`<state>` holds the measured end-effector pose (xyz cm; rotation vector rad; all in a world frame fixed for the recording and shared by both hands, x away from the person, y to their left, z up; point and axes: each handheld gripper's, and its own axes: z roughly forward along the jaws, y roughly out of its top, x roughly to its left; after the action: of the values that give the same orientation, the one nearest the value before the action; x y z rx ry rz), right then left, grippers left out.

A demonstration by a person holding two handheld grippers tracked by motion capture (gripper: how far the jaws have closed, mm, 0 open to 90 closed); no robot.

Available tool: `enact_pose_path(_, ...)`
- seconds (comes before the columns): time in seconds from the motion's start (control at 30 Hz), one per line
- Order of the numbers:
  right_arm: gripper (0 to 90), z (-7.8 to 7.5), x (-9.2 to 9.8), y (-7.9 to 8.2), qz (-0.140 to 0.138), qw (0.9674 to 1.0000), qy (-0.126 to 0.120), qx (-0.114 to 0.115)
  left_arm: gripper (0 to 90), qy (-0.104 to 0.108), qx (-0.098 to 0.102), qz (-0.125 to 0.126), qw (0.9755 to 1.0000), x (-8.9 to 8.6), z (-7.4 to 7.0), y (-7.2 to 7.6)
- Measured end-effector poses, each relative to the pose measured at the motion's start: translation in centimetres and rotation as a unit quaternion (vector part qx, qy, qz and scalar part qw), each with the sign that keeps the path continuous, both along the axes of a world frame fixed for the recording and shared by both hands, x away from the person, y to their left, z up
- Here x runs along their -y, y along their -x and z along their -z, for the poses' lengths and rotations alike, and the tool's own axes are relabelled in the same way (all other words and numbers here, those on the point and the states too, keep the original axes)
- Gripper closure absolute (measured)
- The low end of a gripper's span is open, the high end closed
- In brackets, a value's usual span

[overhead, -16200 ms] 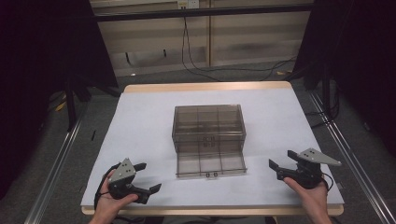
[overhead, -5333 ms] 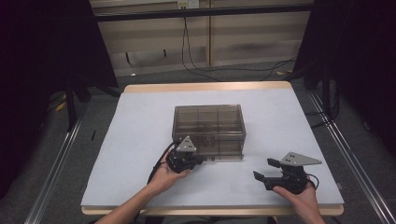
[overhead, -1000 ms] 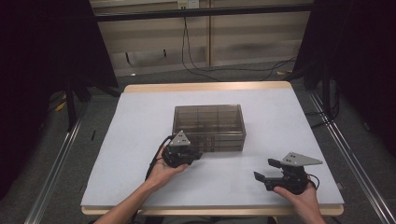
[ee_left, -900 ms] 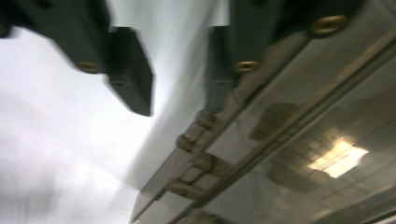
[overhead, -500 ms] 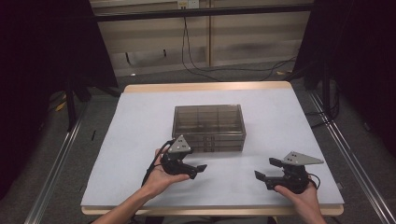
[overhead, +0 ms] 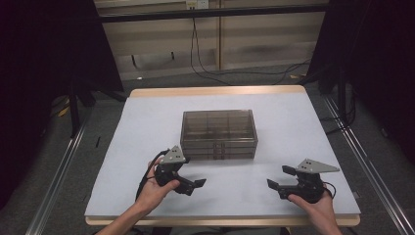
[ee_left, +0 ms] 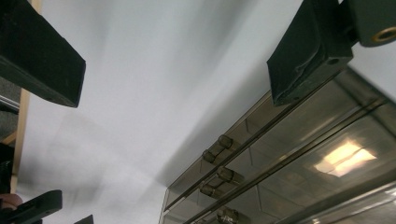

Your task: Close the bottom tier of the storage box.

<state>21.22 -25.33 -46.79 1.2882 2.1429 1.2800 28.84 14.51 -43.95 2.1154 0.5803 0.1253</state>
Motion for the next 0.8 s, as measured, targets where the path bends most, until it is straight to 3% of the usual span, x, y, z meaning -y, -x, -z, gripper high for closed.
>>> enact_pose_path(0.13, 20.9, 0.0, 0.0, 0.0, 0.000, 1.0000, 0.000, 0.000, 3.7, -0.020, 0.011, -0.001, 0.9997, -1.2, 0.0, 0.6)
enact_pose_path(0.2, 20.8, 0.0, -0.1, 0.0, 0.000, 1.0000, 0.000, -0.001, 3.5, -0.007, 0.010, -0.004, 0.9999, -1.8, 0.1, 0.9)
enact_pose_path(0.23, 20.7, 0.0, -0.1, 0.0, -0.001, 1.0000, 0.000, 0.000, 3.6, -0.015, 0.009, -0.008, 0.9998, -2.2, 0.1, 1.1)
enact_pose_path(0.27, 20.1, 0.0, 0.0, -0.1, 0.000, 1.0000, -0.001, -0.002, 3.6, -0.026, 0.022, -0.011, 0.9994, -2.5, 0.2, 1.3)
enact_pose_path(0.33, 19.1, 0.0, 0.1, -0.1, 0.000, 1.0000, -0.004, -0.003, 3.7, -0.026, 0.035, -0.020, 0.9989, -3.0, 0.2, 1.7)
enact_pose_path(0.43, 18.1, 0.0, 0.1, 0.0, 0.004, 1.0000, -0.006, 0.000, 3.7, -0.016, 0.035, -0.037, 0.9986, -4.0, 0.2, 2.3)
enact_pose_path(0.63, 16.0, 0.0, 0.2, 0.0, 0.009, 0.9999, -0.009, -0.001, 3.6, -0.033, 0.036, -0.051, 0.9975, -5.4, 1.1, 3.5)
enact_pose_path(0.8, 14.9, -0.1, 0.3, 0.0, 0.013, 0.9998, -0.011, 0.003, 3.6, -0.021, 0.031, -0.065, 0.9972, -6.0, 1.6, 4.0)
